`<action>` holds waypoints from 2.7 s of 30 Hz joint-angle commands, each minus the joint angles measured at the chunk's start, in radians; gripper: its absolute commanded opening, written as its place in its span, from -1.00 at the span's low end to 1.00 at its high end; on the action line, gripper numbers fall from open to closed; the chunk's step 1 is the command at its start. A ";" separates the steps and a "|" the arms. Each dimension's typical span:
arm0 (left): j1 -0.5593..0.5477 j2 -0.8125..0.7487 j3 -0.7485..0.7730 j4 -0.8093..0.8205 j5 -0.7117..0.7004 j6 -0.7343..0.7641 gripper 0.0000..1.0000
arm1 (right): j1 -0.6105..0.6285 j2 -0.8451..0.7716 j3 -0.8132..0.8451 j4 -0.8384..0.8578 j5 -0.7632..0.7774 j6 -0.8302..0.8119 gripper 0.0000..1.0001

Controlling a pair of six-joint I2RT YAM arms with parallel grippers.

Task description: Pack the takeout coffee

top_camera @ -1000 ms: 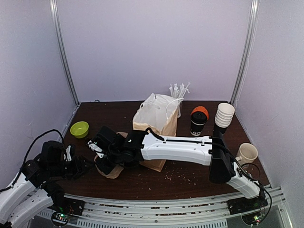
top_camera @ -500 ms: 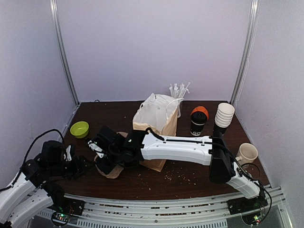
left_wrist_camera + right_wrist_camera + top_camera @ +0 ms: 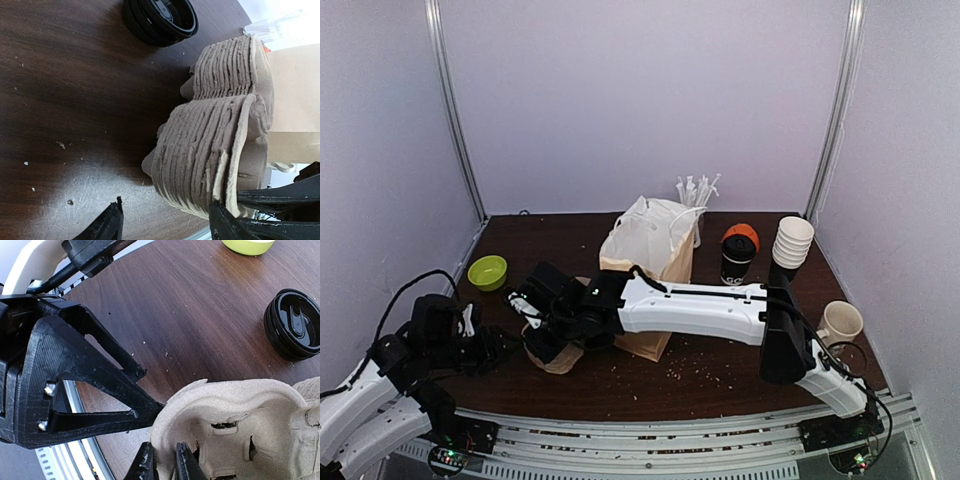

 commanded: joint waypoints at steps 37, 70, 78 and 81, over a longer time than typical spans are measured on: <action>0.008 0.034 -0.023 0.079 0.004 0.029 0.22 | -0.008 -0.117 0.008 0.045 -0.063 0.086 -0.64; 0.008 0.028 -0.025 0.078 0.000 0.028 0.21 | -0.003 -0.058 0.062 -0.236 -0.005 -0.030 -0.20; 0.007 0.032 -0.027 0.083 0.002 0.023 0.21 | 0.006 -0.042 0.062 -0.267 0.000 -0.092 -0.01; 0.007 0.037 -0.027 0.085 0.003 0.023 0.21 | 0.009 -0.031 0.065 -0.269 0.008 -0.110 -0.07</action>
